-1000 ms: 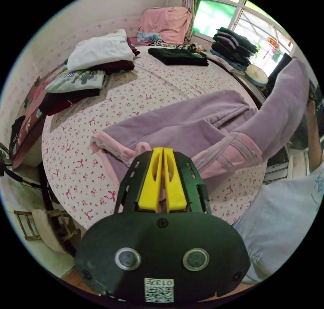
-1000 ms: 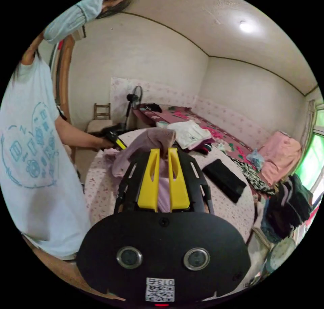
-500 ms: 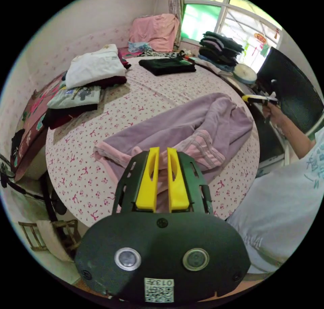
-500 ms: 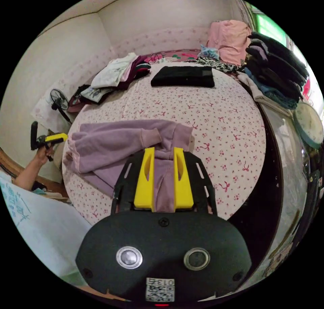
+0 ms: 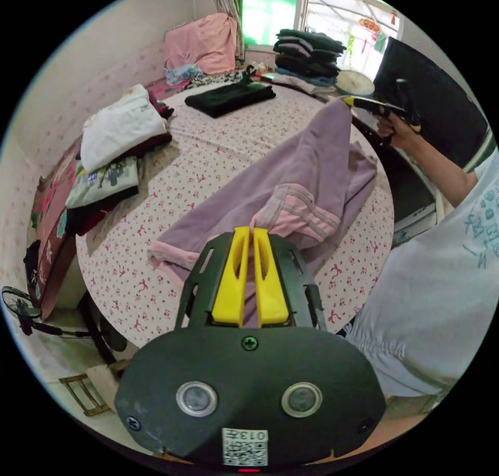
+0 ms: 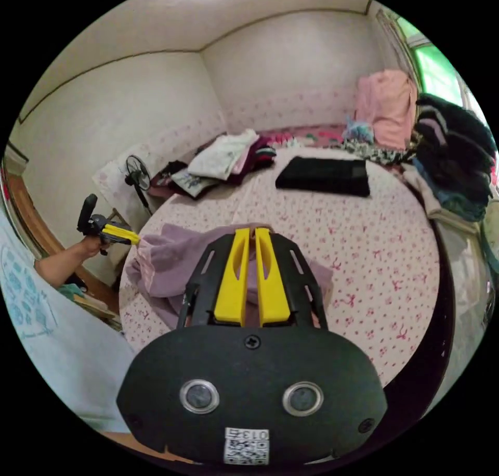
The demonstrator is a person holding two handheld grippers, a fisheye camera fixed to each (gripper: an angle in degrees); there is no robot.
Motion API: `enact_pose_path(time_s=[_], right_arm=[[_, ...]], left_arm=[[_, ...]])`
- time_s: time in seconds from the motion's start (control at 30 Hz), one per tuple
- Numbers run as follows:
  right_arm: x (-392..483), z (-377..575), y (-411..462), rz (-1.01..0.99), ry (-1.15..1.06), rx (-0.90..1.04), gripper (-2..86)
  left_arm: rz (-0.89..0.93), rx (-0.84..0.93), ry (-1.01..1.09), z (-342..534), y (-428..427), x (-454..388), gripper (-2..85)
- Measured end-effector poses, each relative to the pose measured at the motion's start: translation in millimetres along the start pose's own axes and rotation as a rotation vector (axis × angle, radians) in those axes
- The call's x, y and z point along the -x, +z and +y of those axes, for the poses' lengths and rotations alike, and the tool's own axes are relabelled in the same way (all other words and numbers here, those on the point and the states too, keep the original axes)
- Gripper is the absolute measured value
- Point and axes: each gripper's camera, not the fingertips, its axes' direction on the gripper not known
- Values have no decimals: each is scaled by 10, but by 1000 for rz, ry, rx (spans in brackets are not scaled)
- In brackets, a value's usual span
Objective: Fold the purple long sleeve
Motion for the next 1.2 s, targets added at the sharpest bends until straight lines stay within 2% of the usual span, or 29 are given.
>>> enact_pose_path(time_s=[0.1, 0.17, 0.2, 0.23, 0.27, 0.33, 0.47, 0.6, 0.67, 0.77, 0.83, 0.9, 0.93, 0.97, 1.03, 1.13, 1.2], right_arm=[[-94, 147, -74, 45, 26, -116, 18], [-245, 241, 82, 61, 124, -64, 21], [-345, 282, 296, 107, 205, 80, 22], [-401, 303, 429, 120, 254, 179, 23], [-499, 363, 672, 137, 347, 364, 24], [-486, 383, 694, 132, 360, 347, 24], [-227, 216, 508, 319, 268, 289, 20], [320, 38, 623, 262, 52, 243, 9], [644, -10, 807, 199, -59, 246, 6], [1212, -47, 1187, 56, -233, 277, 3], [1533, -38, 1438, 45, -337, 319, 2], [1764, 63, 1916, 131, -434, 511, 1], [1771, 99, 2041, 140, -439, 578, 1], [1757, 99, 2089, 114, -406, 558, 1], [1695, 4, 2054, 74, -335, 562, 0], [1746, -111, 1879, 80, -314, 433, 1], [1978, -211, 1866, -20, -360, 375, 4]], left_arm=[[-68, -148, -22, -13, -165, 57, 4], [-46, -190, -63, -77, -40, 148, 4], [-26, -163, -79, -103, 60, 188, 4], [20, -34, -130, -165, 327, 291, 4], [33, 109, -167, -208, 548, 366, 5], [-8, 109, -184, -186, 557, 380, 5], [-117, -22, -283, 10, 193, 435, 6], [7, -126, -218, 95, 65, 358, 4], [71, -81, -161, 28, 211, 317, 2], [-41, 56, -134, -140, 517, 347, -1], [-44, 128, -113, -252, 690, 433, -2], [30, 190, -116, -331, 829, 565, -2], [79, 183, -118, -355, 819, 635, -3], [85, 171, -111, -357, 748, 682, -3], [18, 176, -118, -311, 620, 751, -3], [-74, 96, -191, -204, 409, 921, -3], [-68, 52, -230, -241, 397, 1031, -3]])
